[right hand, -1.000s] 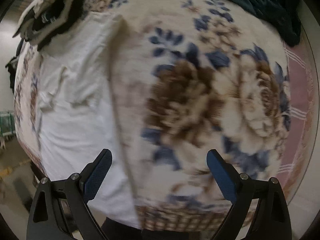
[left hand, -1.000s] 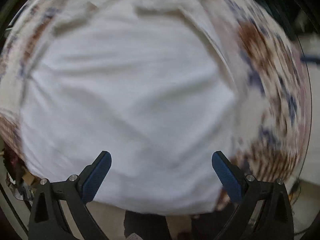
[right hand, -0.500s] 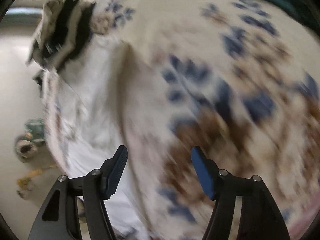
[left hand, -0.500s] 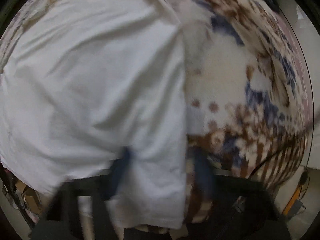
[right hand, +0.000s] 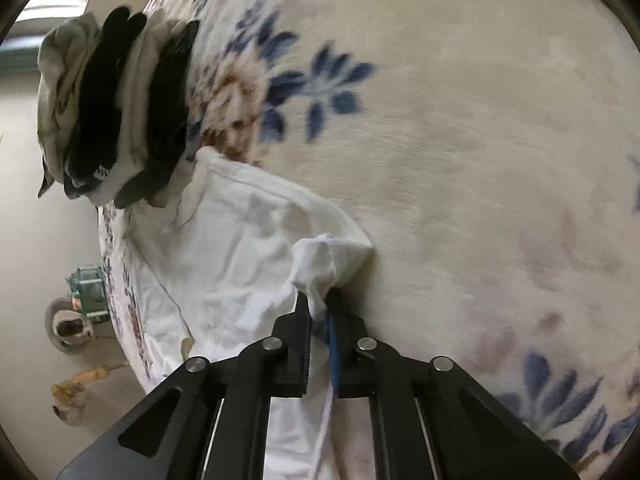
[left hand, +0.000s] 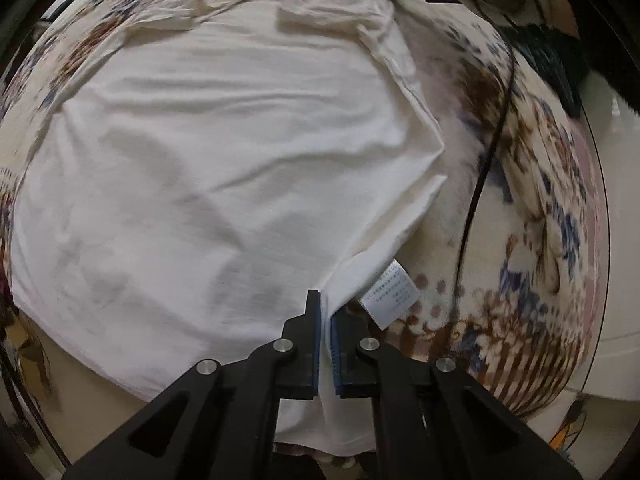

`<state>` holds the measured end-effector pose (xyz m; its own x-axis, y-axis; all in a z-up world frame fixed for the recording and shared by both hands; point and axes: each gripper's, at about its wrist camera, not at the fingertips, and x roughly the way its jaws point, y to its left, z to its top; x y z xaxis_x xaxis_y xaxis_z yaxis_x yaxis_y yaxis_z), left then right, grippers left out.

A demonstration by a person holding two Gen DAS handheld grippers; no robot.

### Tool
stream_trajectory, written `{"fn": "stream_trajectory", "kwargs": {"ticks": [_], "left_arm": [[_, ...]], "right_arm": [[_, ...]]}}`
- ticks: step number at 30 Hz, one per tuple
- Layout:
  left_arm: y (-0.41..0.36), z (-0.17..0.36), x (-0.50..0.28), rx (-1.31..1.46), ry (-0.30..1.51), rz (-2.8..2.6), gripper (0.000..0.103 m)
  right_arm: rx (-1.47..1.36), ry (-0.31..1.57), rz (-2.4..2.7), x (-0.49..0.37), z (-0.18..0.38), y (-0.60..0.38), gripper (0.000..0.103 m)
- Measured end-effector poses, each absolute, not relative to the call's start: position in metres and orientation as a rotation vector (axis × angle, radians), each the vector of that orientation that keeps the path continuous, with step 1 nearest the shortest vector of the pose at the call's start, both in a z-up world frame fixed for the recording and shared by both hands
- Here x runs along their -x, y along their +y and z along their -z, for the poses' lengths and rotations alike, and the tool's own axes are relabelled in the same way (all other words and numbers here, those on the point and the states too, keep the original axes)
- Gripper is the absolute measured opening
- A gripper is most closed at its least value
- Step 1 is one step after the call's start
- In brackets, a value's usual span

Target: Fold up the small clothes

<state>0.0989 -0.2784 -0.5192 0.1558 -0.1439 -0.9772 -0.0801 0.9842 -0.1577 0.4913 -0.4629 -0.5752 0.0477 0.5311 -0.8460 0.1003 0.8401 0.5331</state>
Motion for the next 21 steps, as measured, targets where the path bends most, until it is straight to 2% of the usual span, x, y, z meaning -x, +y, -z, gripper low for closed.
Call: {"fn": "stream_trajectory", "kwargs": {"ticks": [3,5,7,15,16,17,21], "left_arm": [[-0.267,0.518,-0.096,0.207,1.407,0.022,0.002],[-0.265,0.516,-0.090,0.223,1.407,0.011,0.002],[-0.265,0.516,-0.087,0.234,1.406,0.005,0.002],[-0.256,0.512,-0.082,0.264,1.406,-0.005,0.002],[-0.253,0.510,-0.081,0.270,1.407,-0.009,0.002],[-0.252,0.508,-0.080,0.273,1.407,-0.014,0.002],[-0.230,0.489,-0.073,0.320,1.394,-0.052,0.002]], "right_arm": [[-0.535,1.545,-0.401,-0.495,0.569,-0.453,0.010],[-0.587,1.563,-0.410,-0.495,0.566,-0.460,0.031],[-0.631,1.521,-0.399,-0.494,0.558,-0.475,0.044],[-0.685,1.527,-0.350,-0.493,0.575,-0.502,0.044],[-0.680,1.517,-0.346,-0.492,0.578,-0.500,0.030],[-0.655,1.508,-0.336,-0.491,0.579,-0.494,0.005],[-0.583,1.485,-0.323,-0.488,0.560,-0.478,0.005]]}}
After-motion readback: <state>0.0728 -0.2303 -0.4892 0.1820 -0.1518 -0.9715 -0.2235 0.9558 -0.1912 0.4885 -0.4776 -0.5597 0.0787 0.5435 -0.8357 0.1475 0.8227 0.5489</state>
